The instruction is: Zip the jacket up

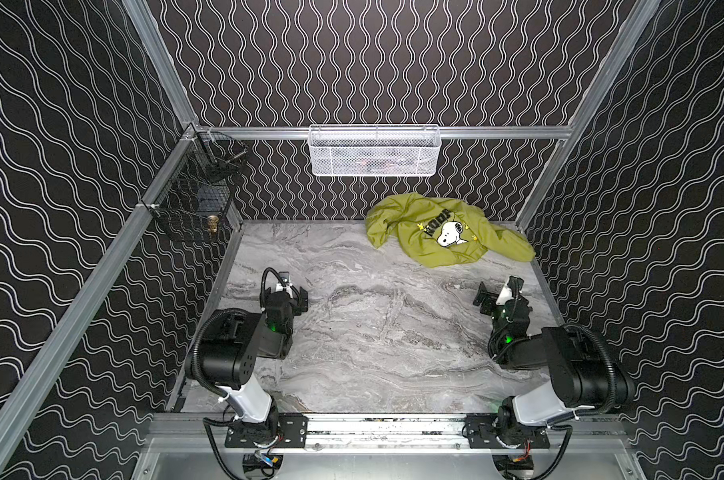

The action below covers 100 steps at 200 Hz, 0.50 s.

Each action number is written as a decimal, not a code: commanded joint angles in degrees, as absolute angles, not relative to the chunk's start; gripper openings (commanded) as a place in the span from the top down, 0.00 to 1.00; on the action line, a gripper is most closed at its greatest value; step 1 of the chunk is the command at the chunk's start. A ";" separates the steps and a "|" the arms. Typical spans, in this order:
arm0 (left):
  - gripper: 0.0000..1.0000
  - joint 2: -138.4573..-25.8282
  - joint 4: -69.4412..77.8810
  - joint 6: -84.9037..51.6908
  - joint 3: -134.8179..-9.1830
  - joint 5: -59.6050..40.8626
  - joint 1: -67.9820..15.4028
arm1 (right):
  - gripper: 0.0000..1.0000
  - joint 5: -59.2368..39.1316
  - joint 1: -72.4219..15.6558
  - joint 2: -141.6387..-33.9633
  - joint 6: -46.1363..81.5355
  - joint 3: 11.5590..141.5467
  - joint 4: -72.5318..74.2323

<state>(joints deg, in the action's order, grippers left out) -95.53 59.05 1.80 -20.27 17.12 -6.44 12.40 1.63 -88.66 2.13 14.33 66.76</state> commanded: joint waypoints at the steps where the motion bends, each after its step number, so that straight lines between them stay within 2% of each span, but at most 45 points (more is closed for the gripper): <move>1: 0.01 -95.27 61.04 2.46 -20.29 16.79 -6.39 | 0.01 12.48 1.62 -88.48 1.84 14.37 69.53; 100: 0.01 -95.05 61.24 2.46 -20.06 16.70 -6.41 | 0.01 13.57 1.50 -87.76 1.90 14.45 69.38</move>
<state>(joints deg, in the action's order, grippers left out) -95.53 59.05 1.80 -20.27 17.12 -6.44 12.40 1.63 -88.64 2.13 14.26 66.76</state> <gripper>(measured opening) 0.989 0.990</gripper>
